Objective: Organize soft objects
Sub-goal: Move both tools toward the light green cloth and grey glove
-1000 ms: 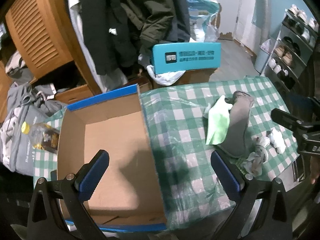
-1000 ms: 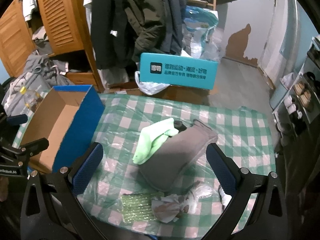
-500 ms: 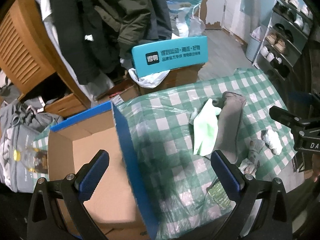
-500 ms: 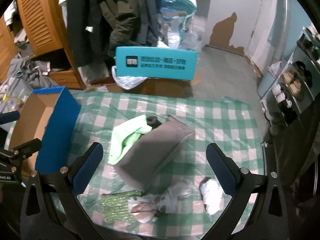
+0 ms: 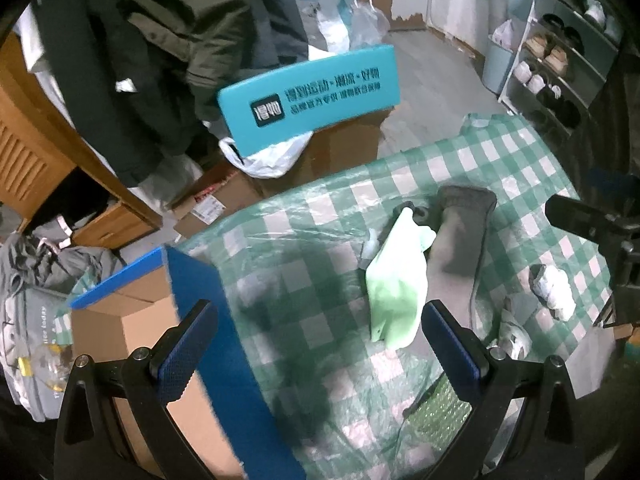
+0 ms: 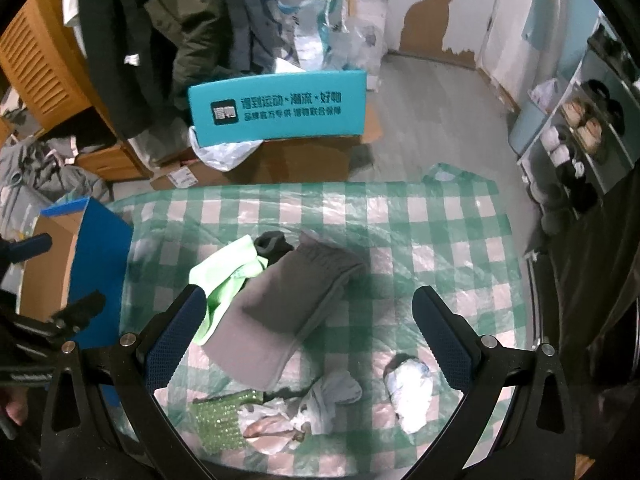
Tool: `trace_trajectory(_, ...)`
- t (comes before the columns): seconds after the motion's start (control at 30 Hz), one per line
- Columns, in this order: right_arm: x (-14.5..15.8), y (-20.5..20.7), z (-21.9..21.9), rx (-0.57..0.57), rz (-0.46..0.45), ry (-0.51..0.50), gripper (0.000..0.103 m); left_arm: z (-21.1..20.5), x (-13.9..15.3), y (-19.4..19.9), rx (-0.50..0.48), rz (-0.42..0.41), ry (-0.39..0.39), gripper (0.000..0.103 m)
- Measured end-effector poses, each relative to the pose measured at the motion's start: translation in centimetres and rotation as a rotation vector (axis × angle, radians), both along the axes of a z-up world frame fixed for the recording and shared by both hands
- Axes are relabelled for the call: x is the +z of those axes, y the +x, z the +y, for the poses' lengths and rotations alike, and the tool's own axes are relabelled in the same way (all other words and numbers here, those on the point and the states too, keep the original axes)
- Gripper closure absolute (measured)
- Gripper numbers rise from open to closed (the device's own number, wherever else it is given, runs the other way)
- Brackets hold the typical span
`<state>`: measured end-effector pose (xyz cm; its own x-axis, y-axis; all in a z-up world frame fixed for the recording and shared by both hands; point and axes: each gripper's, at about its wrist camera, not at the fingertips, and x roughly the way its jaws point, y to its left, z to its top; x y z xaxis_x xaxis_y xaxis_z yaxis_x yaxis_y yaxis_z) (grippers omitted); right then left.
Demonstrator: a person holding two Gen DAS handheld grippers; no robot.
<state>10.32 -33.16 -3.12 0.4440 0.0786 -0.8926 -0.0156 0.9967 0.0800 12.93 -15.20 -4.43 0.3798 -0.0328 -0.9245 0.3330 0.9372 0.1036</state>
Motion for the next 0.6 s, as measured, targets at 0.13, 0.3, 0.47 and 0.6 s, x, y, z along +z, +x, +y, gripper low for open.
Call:
trace_trajectory(0.13,-1.4,0.9,-0.6,-0.035,0.031,0.025,0.002,-0.8,-2.4,1.2,0.002,0.049,-0.013,0.001)
trace_trajectory(0.3,-3.6,1.2,-1.1,-0.062,0.064,0.048,0.002,-1.5,-5.1,2.2,0.003,0.099,-0.013,0.001)
trace_trajectory(0.47,-5.9,1.6,-1.1,-0.078,0.108,0.048,0.002,-2.3,-7.2,3.1,-0.001,0.13,-0.006,0.001)
trace_trajectory(0.6,-7.0,1.7,-1.2,-0.092,0.126,0.052,0.002,-2.8,-8.5,3.5,-0.01,0.151,-0.011,0.001)
